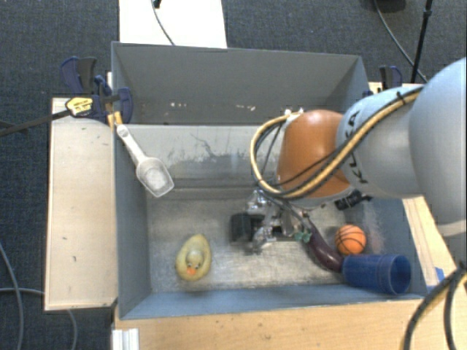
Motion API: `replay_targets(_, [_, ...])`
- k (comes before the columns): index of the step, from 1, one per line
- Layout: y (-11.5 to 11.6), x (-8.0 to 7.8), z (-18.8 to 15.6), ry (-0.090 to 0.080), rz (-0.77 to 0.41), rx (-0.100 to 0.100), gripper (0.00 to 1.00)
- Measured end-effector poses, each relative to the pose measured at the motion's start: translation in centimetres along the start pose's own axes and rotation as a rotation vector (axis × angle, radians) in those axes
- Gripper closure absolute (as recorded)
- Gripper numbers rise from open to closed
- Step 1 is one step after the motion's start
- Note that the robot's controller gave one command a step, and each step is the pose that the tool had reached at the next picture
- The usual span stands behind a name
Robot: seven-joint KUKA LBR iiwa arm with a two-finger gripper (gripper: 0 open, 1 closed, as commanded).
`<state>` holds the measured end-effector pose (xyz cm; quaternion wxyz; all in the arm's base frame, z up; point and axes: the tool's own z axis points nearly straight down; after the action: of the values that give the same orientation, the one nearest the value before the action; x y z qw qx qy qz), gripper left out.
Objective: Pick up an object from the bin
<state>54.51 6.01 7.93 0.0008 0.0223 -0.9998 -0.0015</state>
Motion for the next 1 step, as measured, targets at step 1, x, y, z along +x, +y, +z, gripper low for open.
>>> replay_targets(1, [0.00, 0.00, 0.00, 0.000, 0.001, 0.000, 1.00])
